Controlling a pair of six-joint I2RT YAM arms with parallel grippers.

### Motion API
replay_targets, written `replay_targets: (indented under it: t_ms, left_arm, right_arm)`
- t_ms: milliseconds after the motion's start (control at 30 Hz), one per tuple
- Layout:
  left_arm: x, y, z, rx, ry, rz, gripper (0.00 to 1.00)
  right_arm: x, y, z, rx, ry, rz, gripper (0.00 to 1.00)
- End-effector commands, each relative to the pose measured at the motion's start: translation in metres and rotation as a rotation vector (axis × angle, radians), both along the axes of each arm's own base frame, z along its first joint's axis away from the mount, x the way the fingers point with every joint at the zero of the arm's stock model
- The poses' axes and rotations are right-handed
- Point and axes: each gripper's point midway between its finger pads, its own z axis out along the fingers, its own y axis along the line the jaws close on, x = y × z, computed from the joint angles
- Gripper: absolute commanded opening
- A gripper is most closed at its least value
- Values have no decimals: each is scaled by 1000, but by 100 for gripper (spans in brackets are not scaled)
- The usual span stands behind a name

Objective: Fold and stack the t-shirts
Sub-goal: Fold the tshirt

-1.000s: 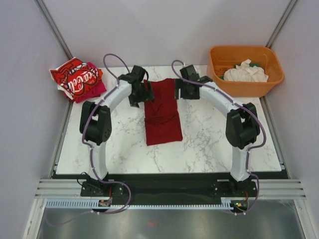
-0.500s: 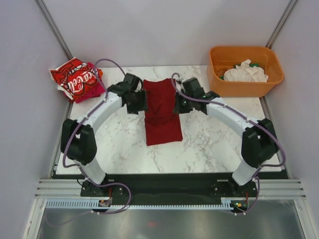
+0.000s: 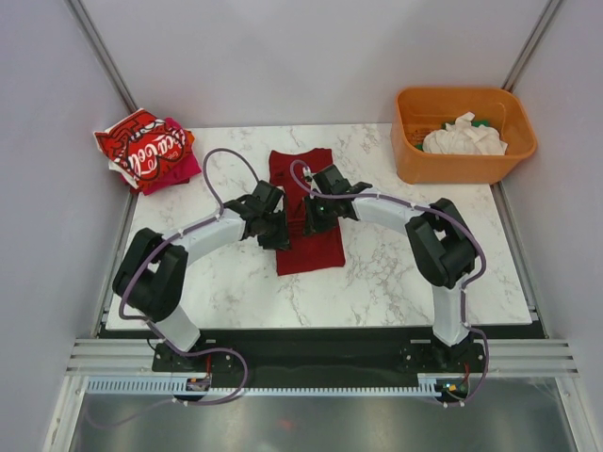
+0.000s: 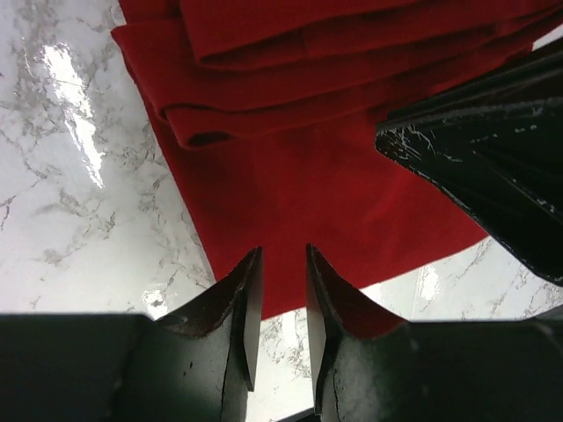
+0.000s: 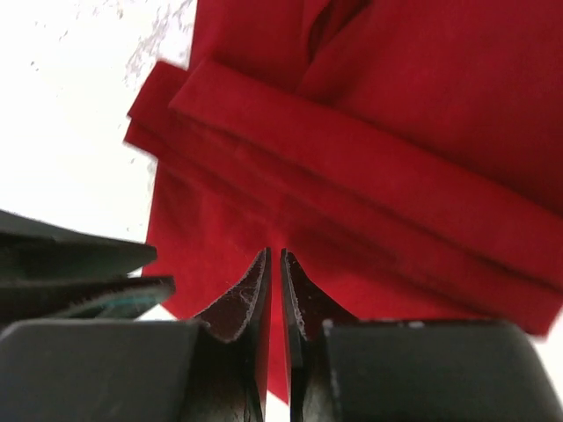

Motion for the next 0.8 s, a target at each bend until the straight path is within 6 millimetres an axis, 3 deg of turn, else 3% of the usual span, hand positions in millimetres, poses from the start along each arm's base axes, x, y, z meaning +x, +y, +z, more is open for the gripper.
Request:
replay_targets:
  t_ms: [0, 133, 267, 367, 400, 467, 500, 533, 567, 600, 633, 667, 700, 733, 767]
  left_arm:
    - [6, -11, -7, -35, -20, 16, 32]
    - [1, -8, -17, -28, -4, 18, 31]
    - [-3, -7, -24, -24, 10, 20, 31]
    - [-6, -6, -26, -20, 15, 17, 29]
    - [-7, -6, -26, -21, 16, 16, 29]
    - [-9, -6, -23, -28, 13, 11, 29]
    - [-10, -6, -21, -32, 10, 11, 29]
    - [-11, -5, -17, -39, 0, 9, 29]
    - [-12, -5, -13, -44, -6, 8, 29]
    - [-13, -4, -11, -44, -10, 9, 29]
    - [-15, -2, -9, -41, -12, 10, 30]
    - [-14, -1, 1, -51, -38, 11, 32]
    - [-16, 2, 3, -44, -39, 13, 41]
    - [-17, 3, 7, -46, -51, 16, 48]
    - [-16, 5, 17, -55, -79, 18, 54]
  right_arm:
    - [17, 15, 6, 42, -30, -4, 15]
    - [22, 17, -3, 33, -25, -1, 15]
    - [36, 17, 1, 38, -43, -12, 15]
    - [60, 14, 12, 37, -78, -28, 16]
    - [79, 10, 26, 45, -119, -42, 17]
    - [99, -1, 22, 6, -131, -68, 17]
    - [124, -8, 40, 14, -186, -90, 17]
    - [130, -16, 29, -17, -156, -100, 18]
    - [140, -22, 32, -35, -167, -118, 19]
    - [161, -28, 55, -22, -216, -140, 20]
    - [161, -35, 52, -51, -198, -137, 21]
    - [165, -40, 63, -52, -218, -142, 23]
    - [165, -48, 67, -75, -230, -155, 37]
    - [163, -54, 93, -68, -283, -158, 47]
    - [158, -58, 101, -72, -300, -161, 58]
